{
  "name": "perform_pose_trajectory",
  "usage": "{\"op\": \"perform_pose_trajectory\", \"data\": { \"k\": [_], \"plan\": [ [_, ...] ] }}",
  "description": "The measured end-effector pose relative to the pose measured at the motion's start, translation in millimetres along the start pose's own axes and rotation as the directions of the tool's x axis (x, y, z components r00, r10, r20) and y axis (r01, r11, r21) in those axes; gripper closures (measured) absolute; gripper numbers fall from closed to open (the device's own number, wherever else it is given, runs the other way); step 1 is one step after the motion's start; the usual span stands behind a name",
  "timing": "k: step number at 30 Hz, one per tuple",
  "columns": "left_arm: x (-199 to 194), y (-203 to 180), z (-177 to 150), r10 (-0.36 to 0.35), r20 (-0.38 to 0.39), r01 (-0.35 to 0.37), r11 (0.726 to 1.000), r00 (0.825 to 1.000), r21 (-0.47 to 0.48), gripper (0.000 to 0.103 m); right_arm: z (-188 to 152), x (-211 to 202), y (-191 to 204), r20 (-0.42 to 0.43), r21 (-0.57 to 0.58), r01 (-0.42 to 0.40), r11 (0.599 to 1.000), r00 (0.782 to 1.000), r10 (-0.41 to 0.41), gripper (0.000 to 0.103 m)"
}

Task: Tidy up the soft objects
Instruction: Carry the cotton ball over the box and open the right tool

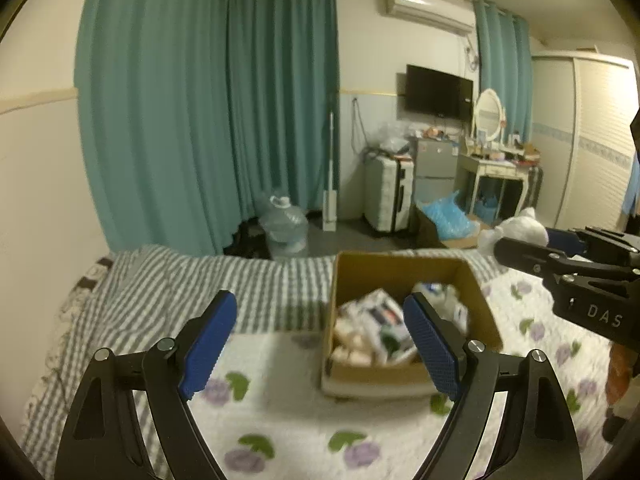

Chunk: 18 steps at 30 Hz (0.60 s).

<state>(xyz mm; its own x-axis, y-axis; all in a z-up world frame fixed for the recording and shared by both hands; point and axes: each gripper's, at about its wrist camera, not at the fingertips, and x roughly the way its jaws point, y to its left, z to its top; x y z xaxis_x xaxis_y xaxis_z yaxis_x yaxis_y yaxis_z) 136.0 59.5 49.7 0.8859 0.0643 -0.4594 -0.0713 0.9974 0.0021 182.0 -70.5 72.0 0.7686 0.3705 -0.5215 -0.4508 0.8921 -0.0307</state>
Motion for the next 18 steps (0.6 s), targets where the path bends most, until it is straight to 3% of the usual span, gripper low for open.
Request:
{"op": "perform_pose_trajectory", "data": {
  "k": [6, 13, 14, 16, 18],
  "plan": [
    [62.4, -10.8, 7.9, 0.038, -0.027, -0.037, 0.999, 0.999, 0.036, 0.016, 16.9, 59.8, -29.6, -0.031, 0.014, -0.001, 1.0, 1.0, 0.002, 0.062],
    [118.5, -17.4, -16.0, 0.057, -0.108, -0.049, 0.996, 0.993, 0.075, 0.016, -5.6, 144.2, -57.4, -0.121, 0.069, -0.025, 0.997, 0.992, 0.033, 0.06],
    [123.3, -18.3, -18.8, 0.058, -0.118, -0.049, 0.996, 0.991, 0.079, 0.016, -9.0, 153.0, -59.0, -0.133, 0.076, -0.031, 0.997, 0.99, 0.04, 0.058],
    [129.6, -19.5, -23.3, 0.068, -0.131, -0.056, 0.995, 0.989, 0.086, 0.016, -12.1, 166.5, -61.7, -0.159, 0.083, -0.025, 0.996, 0.987, 0.038, 0.035],
    [129.9, -18.8, -24.0, 0.067, -0.138, -0.056, 0.995, 0.988, 0.081, 0.016, -14.5, 172.2, -64.4, -0.163, 0.076, 0.031, 0.997, 0.986, -0.018, 0.031]
  ]
}}
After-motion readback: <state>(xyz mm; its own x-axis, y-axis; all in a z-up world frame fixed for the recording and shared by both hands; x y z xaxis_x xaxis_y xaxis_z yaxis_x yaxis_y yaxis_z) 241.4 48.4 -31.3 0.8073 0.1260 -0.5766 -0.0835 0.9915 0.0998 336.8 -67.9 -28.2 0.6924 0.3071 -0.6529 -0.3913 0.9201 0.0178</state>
